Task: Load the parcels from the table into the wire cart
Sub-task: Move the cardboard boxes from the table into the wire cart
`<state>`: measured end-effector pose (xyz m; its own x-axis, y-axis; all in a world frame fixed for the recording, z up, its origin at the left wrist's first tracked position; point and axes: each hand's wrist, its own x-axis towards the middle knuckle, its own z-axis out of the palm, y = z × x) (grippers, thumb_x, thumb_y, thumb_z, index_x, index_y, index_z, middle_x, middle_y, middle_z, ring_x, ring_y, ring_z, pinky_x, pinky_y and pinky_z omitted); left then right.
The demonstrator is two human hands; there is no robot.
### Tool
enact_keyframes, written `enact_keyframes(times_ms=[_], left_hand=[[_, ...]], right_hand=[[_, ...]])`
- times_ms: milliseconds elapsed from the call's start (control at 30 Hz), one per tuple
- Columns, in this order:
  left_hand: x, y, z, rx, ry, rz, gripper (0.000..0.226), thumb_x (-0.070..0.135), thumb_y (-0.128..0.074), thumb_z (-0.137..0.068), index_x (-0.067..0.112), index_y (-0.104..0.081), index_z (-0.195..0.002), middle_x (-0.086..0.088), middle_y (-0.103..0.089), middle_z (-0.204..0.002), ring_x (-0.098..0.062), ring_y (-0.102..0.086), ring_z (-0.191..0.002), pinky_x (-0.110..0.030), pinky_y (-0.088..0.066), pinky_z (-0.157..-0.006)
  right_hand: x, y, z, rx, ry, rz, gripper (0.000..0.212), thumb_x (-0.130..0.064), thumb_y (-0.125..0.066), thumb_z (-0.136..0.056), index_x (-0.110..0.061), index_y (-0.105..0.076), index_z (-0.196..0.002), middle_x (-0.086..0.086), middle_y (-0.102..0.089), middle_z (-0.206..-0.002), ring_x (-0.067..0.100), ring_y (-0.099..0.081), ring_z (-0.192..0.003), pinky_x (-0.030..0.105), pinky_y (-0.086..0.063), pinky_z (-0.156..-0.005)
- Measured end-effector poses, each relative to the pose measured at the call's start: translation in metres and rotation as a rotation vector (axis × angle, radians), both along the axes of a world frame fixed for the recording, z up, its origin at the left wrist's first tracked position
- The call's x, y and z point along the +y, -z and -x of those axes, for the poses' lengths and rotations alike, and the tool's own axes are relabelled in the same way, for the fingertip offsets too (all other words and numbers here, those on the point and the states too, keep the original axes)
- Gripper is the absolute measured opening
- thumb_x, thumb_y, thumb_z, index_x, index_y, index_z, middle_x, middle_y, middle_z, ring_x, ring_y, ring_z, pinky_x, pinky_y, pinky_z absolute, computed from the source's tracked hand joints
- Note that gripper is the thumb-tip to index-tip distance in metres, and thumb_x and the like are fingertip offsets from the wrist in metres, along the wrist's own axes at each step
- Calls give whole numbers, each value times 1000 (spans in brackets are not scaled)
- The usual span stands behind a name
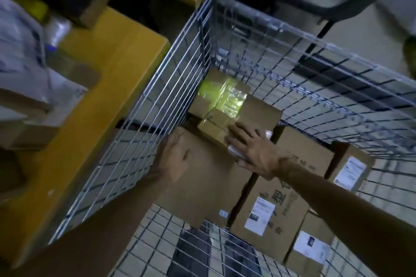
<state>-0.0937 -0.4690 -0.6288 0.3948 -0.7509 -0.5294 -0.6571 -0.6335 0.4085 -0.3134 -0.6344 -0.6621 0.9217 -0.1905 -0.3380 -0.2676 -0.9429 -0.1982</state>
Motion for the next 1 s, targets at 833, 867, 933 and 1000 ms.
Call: enact_keyframes(times_ms=[833,867,933,1000], left_hand=[[-19,113,-29,-43,-4,-20,51,20,-57,-96,10,-42,-144,-12,-39,-146,-30,-43,-129,-40,-35,-110],[-19,115,-30,-42,-8,-20,50,20,-57,-96,10,-43,-143,-12,-39,-146,-30,-43,-130,-40,-35,-110],[-20,118,-31,-28,-22,-15,47,20,-57,-95,10,-45,-140,-10,-38,-147,-29,-43,-130,-42,-36,-110],[-21,119,-32,-7,-42,-7,46,20,-57,-95,10,-46,-139,-9,-37,-148,-29,-44,-129,-43,-38,-108]], right_hand=[[-25,114,-66,-91,-136,-223,65,-37,-42,-91,-1,-42,-145,26,-37,-149,46,-35,-136,58,-40,-107],[-26,115,-66,-95,-139,-216,65,-37,-41,-91,-1,-41,-145,27,-37,-149,46,-35,-136,60,-41,-105],[-25,117,-64,-109,-145,-194,64,-36,-41,-92,-2,-38,-146,26,-35,-150,46,-34,-136,61,-45,-99],[-22,117,-61,-122,-143,-158,63,-35,-40,-93,-5,-32,-148,23,-31,-152,45,-32,-137,61,-49,-93]])
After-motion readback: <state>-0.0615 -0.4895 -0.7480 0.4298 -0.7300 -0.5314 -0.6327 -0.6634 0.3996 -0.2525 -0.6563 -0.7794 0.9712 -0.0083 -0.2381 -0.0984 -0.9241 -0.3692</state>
